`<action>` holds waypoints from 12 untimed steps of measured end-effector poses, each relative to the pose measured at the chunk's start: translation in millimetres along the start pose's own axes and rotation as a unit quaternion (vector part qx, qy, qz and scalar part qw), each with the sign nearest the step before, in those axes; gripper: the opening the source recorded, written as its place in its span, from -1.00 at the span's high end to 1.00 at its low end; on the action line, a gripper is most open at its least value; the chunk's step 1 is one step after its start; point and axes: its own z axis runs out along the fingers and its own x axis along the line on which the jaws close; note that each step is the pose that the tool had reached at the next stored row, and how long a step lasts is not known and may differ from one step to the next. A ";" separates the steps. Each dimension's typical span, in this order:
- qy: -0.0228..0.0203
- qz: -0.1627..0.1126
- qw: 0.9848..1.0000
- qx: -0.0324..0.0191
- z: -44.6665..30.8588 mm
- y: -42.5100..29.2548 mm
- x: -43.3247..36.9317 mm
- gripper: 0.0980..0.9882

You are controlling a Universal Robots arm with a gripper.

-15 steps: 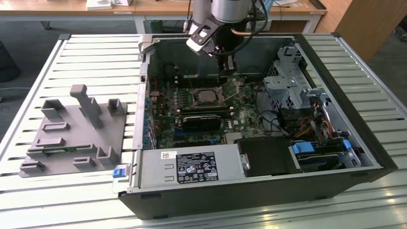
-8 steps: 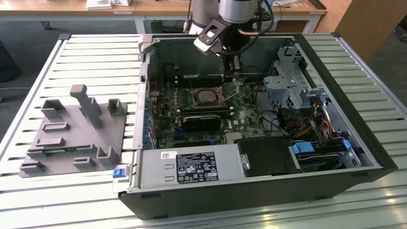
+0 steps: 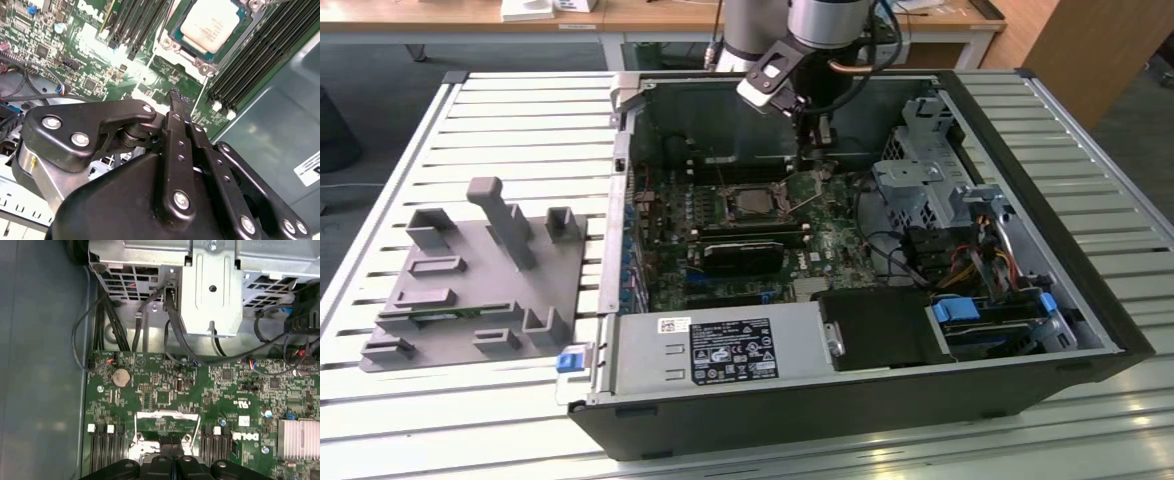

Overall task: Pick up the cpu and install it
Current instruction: 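Close the cpu cover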

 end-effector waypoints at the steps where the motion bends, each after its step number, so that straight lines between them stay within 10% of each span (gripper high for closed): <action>1: 0.000 0.000 1.000 0.000 0.4 1.5 0.4 0.98; 12: -0.001 0.000 1.000 0.001 6.1 16.6 4.7 0.98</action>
